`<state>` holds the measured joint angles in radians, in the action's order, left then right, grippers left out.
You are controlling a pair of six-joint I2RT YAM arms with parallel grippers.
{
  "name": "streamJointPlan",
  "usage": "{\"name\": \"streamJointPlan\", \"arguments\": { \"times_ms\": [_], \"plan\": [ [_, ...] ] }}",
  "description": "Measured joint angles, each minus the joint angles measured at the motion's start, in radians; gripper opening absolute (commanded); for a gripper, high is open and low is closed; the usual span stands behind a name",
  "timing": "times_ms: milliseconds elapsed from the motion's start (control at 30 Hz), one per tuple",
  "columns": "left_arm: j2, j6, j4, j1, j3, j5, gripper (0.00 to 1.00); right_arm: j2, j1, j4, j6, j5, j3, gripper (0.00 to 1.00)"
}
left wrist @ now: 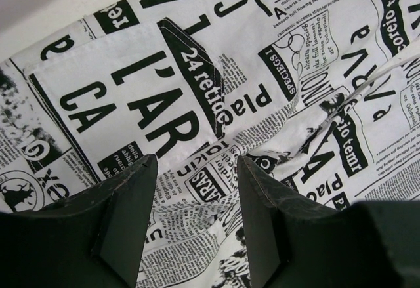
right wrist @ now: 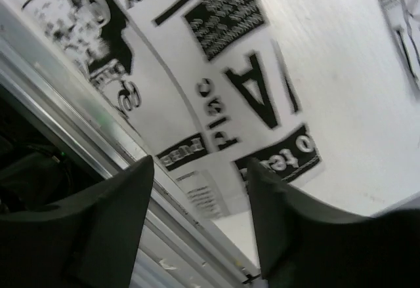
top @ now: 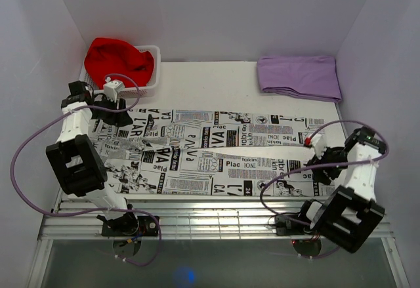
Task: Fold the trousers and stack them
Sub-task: Flatten the trousers out
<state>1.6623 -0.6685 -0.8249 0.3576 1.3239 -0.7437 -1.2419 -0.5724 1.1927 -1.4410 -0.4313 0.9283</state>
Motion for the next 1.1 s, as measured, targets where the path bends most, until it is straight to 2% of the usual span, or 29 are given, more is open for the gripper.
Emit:
{"name": "streamJointPlan", "arguments": {
  "times_ms": [33,67,133,200,267,400,500,533,600,667,700,767,800,867,967,1100],
  "plan": [
    [-0.002,0.0,0.002,0.0,-0.007,0.0,0.63,0.079,0.023,-0.008,-0.031,0.016,-0.067,0.87],
    [-0.003,0.001,0.002,0.0,-0.013,-0.001,0.63,0.152,0.046,-0.011,-0.059,0.031,-0.131,0.93],
    [-0.003,0.003,0.007,0.0,-0.019,-0.001,0.63,0.225,0.062,-0.021,-0.096,0.058,-0.193,0.97],
    [-0.004,0.004,0.013,0.0,-0.024,-0.001,0.63,0.24,0.058,-0.046,-0.105,0.087,-0.204,0.95],
    [-0.006,0.004,0.019,0.0,-0.029,-0.001,0.63,0.195,0.047,-0.081,-0.088,0.1,-0.18,0.88],
    [-0.019,0.005,0.025,0.0,-0.039,0.003,0.63,-0.055,0.007,-0.124,0.013,0.108,-0.002,0.7],
    [-0.032,0.005,0.024,0.0,-0.043,0.015,0.63,-0.196,-0.016,-0.171,0.096,0.108,0.096,0.7],
    [-0.036,0.007,0.023,0.004,-0.045,0.022,0.63,-0.225,-0.021,-0.181,0.119,0.107,0.104,0.74],
    [-0.038,0.008,0.016,0.012,-0.047,0.027,0.63,-0.256,-0.022,-0.189,0.157,0.107,0.095,0.82],
    [-0.035,0.013,0.002,0.032,-0.047,0.029,0.63,-0.262,-0.015,-0.207,0.188,0.108,0.059,0.83],
    [-0.029,0.014,-0.017,0.056,-0.041,0.027,0.63,-0.263,-0.011,-0.22,0.202,0.109,0.037,0.8],
    [-0.005,0.015,-0.051,0.111,-0.02,0.026,0.63,-0.267,0.0,-0.264,0.214,0.118,-0.02,0.58],
    [0.019,0.014,-0.071,0.146,0.0,0.029,0.63,-0.275,0.006,-0.286,0.224,0.125,-0.051,0.36],
    [0.062,0.008,-0.097,0.198,0.036,0.039,0.63,-0.293,0.014,-0.317,0.238,0.143,-0.08,0.1],
    [0.122,-0.003,-0.124,0.263,0.073,0.068,0.63,-0.311,0.015,-0.359,0.269,0.166,-0.07,0.08],
    [0.158,-0.021,-0.149,0.28,0.103,0.095,0.63,-0.37,0.008,-0.346,0.294,0.176,-0.008,0.08]
  ]
}}
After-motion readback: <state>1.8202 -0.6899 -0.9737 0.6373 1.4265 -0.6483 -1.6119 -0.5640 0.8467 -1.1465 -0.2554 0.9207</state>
